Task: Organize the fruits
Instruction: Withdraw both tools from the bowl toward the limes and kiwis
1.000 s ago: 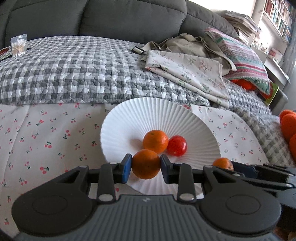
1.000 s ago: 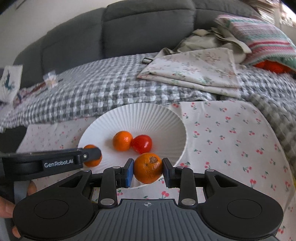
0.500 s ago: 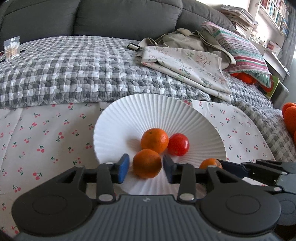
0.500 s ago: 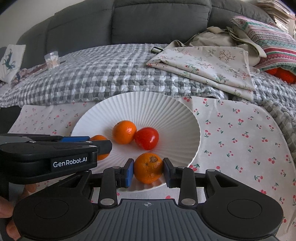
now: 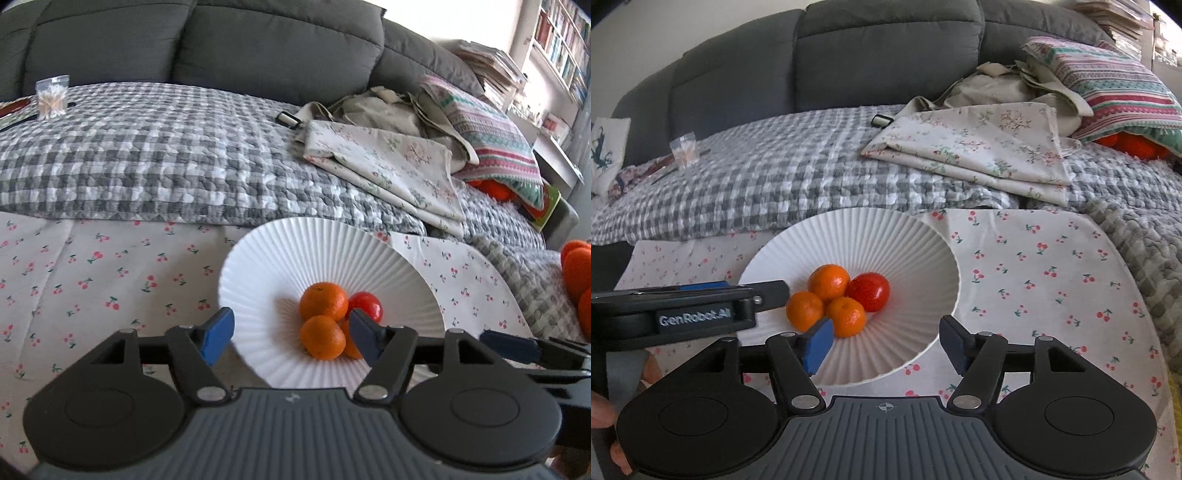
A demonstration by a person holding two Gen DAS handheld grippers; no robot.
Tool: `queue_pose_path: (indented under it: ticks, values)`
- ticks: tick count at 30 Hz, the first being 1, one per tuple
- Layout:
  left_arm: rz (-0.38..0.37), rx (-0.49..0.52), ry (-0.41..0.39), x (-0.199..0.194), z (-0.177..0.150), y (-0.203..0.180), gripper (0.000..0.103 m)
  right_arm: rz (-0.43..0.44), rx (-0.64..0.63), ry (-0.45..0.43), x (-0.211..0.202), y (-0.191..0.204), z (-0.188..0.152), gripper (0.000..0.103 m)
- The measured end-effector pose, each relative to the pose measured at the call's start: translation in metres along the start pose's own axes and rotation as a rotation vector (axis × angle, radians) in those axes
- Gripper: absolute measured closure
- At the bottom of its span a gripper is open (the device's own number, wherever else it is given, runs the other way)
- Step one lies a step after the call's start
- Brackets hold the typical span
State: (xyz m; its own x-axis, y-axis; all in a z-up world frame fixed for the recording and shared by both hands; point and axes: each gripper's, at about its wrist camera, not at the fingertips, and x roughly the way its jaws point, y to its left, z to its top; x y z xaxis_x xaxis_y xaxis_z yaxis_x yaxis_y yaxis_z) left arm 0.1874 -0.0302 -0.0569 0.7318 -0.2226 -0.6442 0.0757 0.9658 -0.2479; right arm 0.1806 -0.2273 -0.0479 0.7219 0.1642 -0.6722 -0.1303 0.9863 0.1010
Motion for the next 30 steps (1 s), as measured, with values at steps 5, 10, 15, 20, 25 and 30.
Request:
queue_pose_path:
  ticks: [5,10,15,20,25,30]
  values:
    - [0.007,-0.017,-0.003,-0.012,0.000,0.007,0.034,0.003,0.035,0.008,-0.013,-0.006,0.001,0.028]
    - [0.002,-0.017,0.009,-0.023,-0.004,0.011,0.030,0.015,0.047,0.050,-0.022,-0.005,-0.006,0.023]
    - [0.010,0.001,0.016,-0.036,-0.009,0.014,0.030,0.040,0.042,0.060,-0.038,0.001,-0.011,0.021]
    - [0.000,-0.015,0.037,-0.051,-0.016,0.022,0.027,0.063,0.050,0.056,-0.056,0.006,-0.014,0.021]
    - [0.000,0.010,0.049,-0.067,-0.026,0.029,0.026,0.086,0.040,0.048,-0.072,0.010,-0.022,0.017]
    - [-0.009,-0.004,0.066,-0.079,-0.034,0.040,0.024,0.112,0.021,0.065,-0.079,0.017,-0.031,0.017]
